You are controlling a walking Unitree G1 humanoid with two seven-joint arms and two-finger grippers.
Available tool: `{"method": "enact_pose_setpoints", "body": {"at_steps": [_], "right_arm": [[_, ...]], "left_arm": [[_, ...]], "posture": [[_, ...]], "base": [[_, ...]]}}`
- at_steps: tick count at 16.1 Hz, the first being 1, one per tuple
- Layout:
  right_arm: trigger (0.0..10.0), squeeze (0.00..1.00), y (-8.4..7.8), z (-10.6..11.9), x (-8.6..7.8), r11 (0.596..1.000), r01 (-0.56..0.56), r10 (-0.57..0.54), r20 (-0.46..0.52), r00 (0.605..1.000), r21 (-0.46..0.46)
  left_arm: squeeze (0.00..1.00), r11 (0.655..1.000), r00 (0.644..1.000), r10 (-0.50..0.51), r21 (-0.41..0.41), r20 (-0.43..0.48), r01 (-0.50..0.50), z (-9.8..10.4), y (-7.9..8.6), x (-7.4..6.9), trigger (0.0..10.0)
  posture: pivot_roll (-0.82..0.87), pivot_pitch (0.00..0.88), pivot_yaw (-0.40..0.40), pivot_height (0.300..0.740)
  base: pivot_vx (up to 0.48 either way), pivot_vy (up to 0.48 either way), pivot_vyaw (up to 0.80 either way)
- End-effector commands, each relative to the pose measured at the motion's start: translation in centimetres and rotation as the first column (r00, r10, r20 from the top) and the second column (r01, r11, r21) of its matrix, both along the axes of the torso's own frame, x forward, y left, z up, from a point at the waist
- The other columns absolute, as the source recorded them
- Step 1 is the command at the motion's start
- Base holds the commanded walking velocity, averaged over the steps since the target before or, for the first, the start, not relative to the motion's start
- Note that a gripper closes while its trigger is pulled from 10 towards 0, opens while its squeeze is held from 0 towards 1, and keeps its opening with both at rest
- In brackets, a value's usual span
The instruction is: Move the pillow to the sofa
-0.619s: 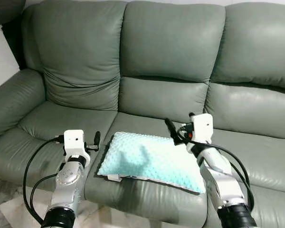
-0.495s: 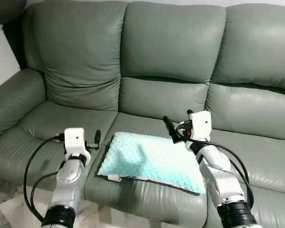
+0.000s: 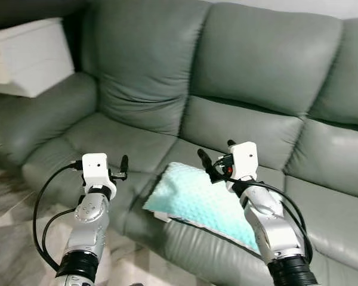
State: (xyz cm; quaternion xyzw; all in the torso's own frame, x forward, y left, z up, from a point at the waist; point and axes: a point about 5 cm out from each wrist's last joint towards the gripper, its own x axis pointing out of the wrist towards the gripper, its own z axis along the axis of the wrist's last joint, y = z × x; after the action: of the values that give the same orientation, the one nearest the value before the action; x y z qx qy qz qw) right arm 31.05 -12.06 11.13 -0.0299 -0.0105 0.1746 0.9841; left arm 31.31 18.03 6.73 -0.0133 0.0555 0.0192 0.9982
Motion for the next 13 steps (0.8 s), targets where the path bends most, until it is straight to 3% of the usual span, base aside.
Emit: {"method": "enact_pose_setpoints", "body": {"at_steps": [1,10,13], "right_arm": [[10.0,0.0,-0.34,0.2,-0.03,1.0,0.011,-0.011,0.004,1.0,-0.004],[10.0,0.0,-0.18,0.02,-0.29,1.0,0.006,-0.006,-0.004,1.0,-0.001],[10.0,0.0,-0.19,0.12,-0.28,1.0,0.007,-0.007,-0.006,1.0,0.016]], "left_arm": [[0.0,1.0,1.0,-0.011,-0.002,-0.015,0.011,-0.09,-0.24,0.11,10.0],[0.0,1.0,0.999,0.007,0.008,-0.037,-0.007,-0.3,-0.07,0.11,10.0],[0.0,1.0,0.999,-0.001,0.003,-0.049,0.001,-0.43,-0.16,0.1,10.0]], "posture": [[-0.15,0.0,0.027,0.74],[-0.15,0.0,0.035,0.74],[-0.15,0.0,0.035,0.74]], "base": [[0.0,0.0,0.8],[0.0,0.0,0.74],[0.0,0.0,0.0]]}}
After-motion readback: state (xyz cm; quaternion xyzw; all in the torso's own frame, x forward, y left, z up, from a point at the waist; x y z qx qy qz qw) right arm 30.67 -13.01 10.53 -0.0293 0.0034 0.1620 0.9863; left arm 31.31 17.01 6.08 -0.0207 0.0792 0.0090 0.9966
